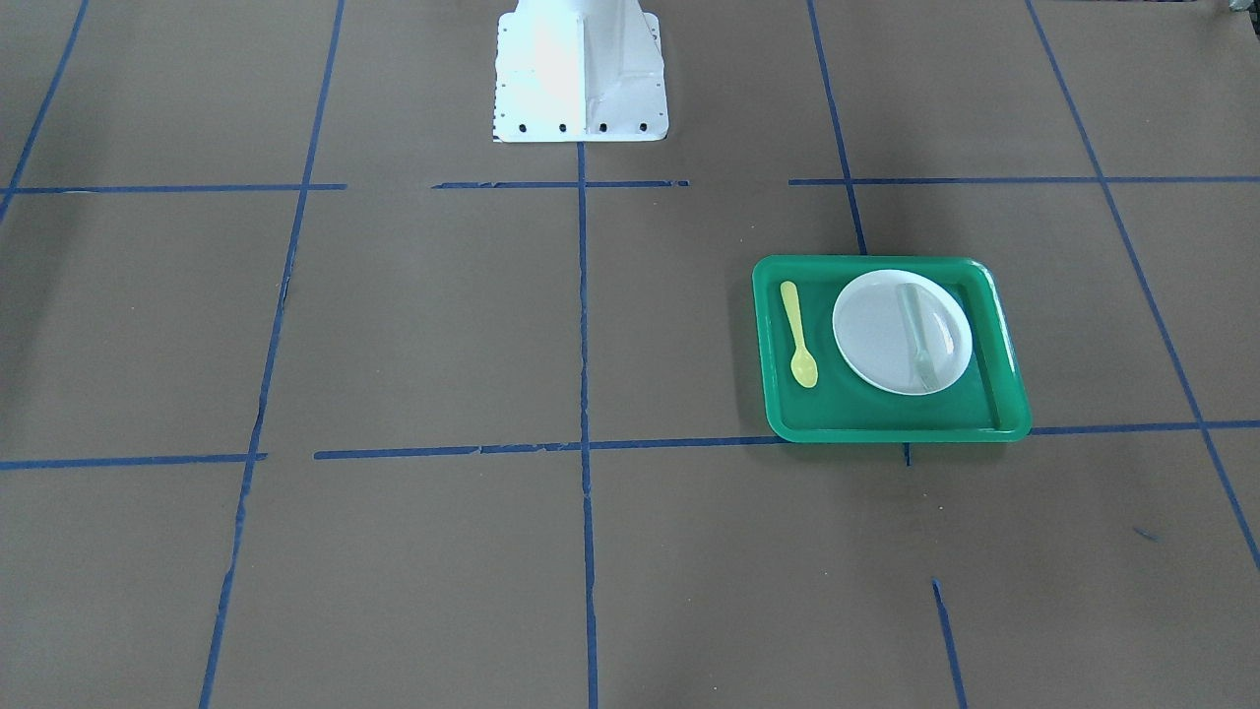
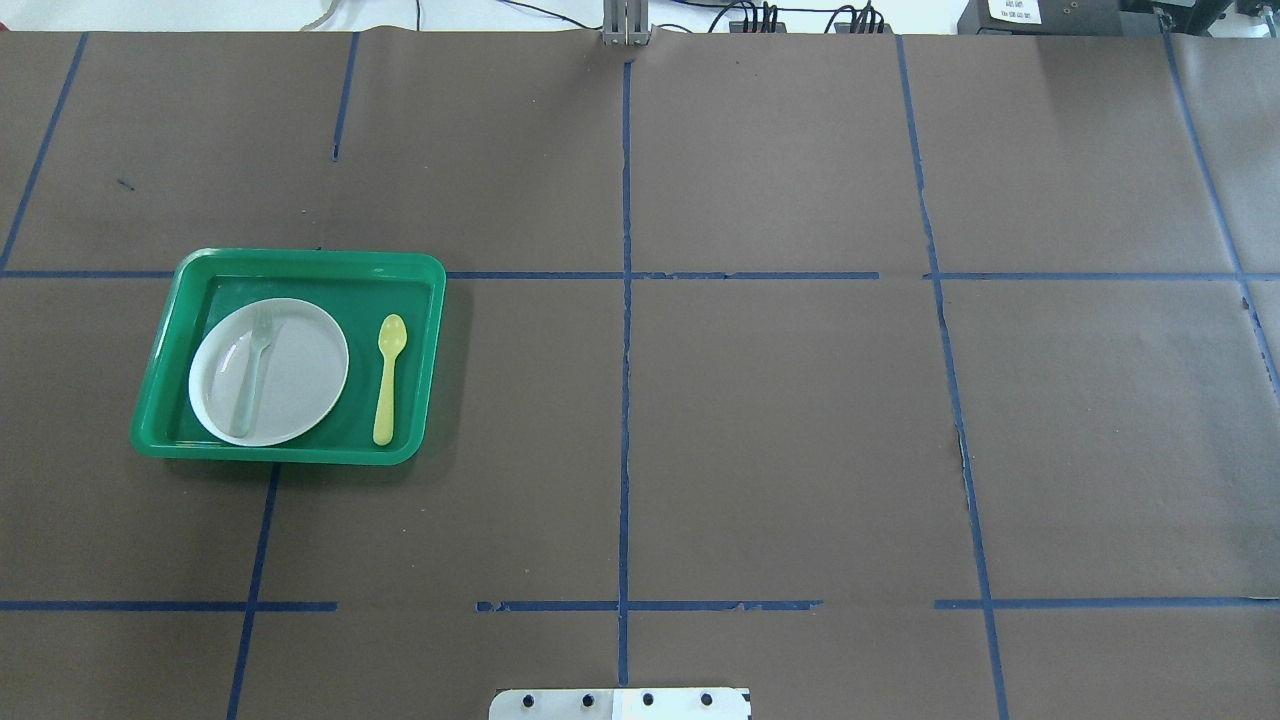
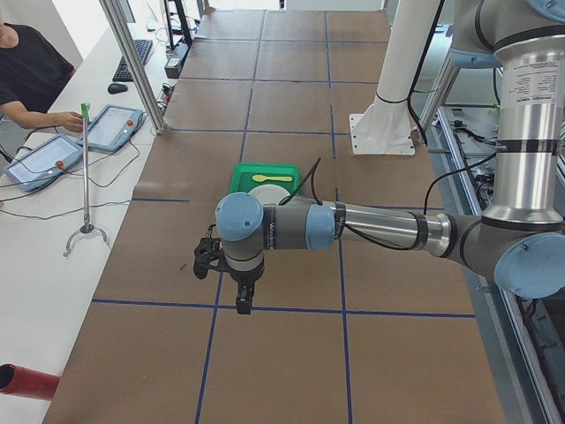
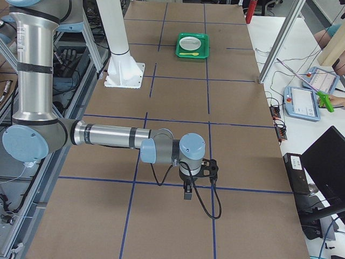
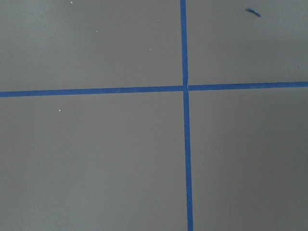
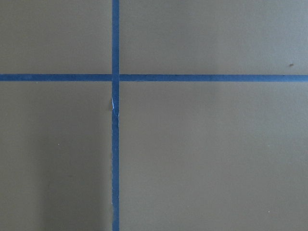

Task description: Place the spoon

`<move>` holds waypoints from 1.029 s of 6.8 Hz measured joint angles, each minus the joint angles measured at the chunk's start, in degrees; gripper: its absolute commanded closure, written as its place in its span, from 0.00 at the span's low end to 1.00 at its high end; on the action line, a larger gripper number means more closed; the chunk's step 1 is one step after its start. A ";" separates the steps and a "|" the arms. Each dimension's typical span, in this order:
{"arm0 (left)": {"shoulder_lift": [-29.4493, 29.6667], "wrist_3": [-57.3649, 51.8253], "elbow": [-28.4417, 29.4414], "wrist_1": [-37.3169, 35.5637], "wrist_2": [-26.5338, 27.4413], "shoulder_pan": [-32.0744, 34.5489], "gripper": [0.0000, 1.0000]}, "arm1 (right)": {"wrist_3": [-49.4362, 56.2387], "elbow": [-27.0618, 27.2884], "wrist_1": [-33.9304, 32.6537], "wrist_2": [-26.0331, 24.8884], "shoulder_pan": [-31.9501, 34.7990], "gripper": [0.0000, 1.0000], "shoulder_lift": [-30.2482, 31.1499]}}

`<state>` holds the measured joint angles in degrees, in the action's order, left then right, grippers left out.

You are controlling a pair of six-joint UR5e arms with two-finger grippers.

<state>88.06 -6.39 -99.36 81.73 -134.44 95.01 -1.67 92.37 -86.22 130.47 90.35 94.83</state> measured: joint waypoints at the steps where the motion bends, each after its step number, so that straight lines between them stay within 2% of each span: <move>1: 0.30 -0.09 0.03 0.04 0.00 0.00 0.00 | 0.00 0.00 0.00 0.02 0.00 0.00 0.00; 7: 1.05 -0.35 0.14 0.39 0.05 -0.07 0.00 | 0.00 0.00 0.00 0.04 0.00 0.00 0.00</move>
